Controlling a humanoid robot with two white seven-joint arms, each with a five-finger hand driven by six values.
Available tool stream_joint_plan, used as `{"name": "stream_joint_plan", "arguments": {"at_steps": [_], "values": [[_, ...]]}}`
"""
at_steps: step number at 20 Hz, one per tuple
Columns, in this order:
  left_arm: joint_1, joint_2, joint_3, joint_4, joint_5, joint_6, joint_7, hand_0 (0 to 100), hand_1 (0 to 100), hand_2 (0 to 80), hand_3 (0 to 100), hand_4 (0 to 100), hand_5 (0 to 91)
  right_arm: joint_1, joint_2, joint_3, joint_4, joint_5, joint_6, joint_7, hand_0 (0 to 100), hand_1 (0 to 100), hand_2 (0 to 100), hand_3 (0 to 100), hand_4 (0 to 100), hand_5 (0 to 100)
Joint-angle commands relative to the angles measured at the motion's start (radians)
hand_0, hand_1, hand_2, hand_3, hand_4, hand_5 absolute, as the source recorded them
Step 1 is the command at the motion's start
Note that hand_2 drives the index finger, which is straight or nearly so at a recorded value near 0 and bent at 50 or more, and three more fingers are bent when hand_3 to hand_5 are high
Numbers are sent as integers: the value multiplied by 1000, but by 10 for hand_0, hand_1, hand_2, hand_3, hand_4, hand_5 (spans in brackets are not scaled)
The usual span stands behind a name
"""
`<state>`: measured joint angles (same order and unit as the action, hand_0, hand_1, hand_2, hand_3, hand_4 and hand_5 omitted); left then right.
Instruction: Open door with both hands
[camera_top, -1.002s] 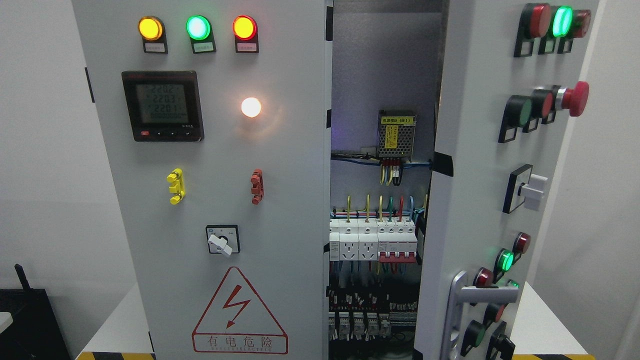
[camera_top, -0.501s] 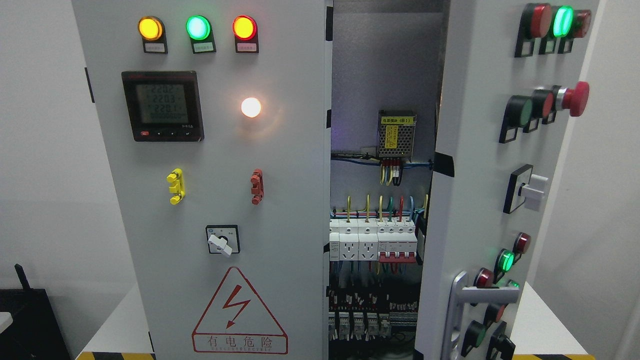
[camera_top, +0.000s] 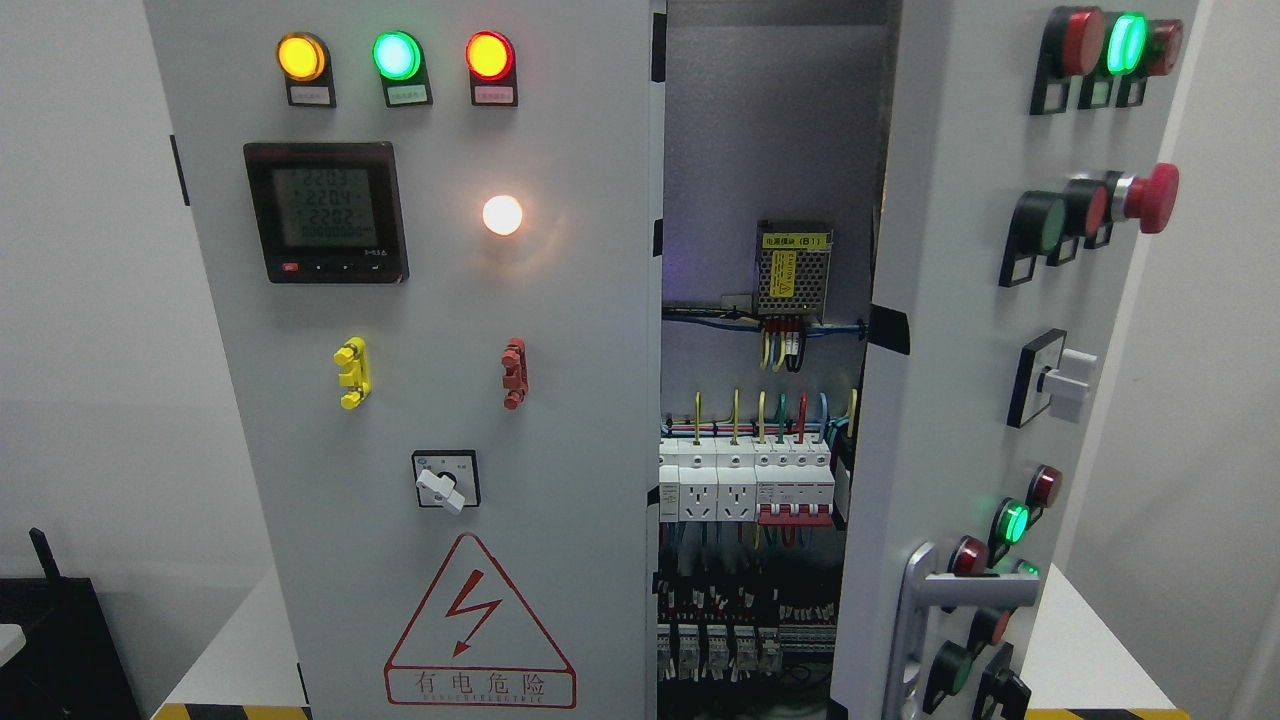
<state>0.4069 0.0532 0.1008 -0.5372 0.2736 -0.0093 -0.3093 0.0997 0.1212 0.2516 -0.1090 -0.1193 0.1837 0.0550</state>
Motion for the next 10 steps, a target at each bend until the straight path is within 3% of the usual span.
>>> {"name": "stream_joint_plan", "arguments": {"at_steps": [1, 3, 5, 7, 10], "values": [[234, 175, 334, -747, 206, -4, -17, 120, 389, 0, 0, 0, 0, 0, 0, 0, 0, 0, 0, 0, 120, 389, 0, 0, 0, 0], [282, 323, 382, -854, 411, -8, -17, 120, 389, 0, 0, 0, 0, 0, 0, 0, 0, 0, 0, 0, 120, 389, 0, 0, 0, 0], [323, 555, 414, -889, 675, -12, -23, 120, 389, 0, 0, 0, 0, 0, 0, 0, 0, 0, 0, 0, 120, 389, 0, 0, 0, 0], [332, 727, 463, -882, 881, -12, -86, 120, 389, 0, 0, 0, 0, 0, 0, 0, 0, 0, 0, 0, 120, 389, 0, 0, 0, 0], [332, 926, 490, -880, 1027, -12, -223, 120, 389, 0, 0, 0, 0, 0, 0, 0, 0, 1, 0, 0, 120, 389, 0, 0, 0, 0]]}}
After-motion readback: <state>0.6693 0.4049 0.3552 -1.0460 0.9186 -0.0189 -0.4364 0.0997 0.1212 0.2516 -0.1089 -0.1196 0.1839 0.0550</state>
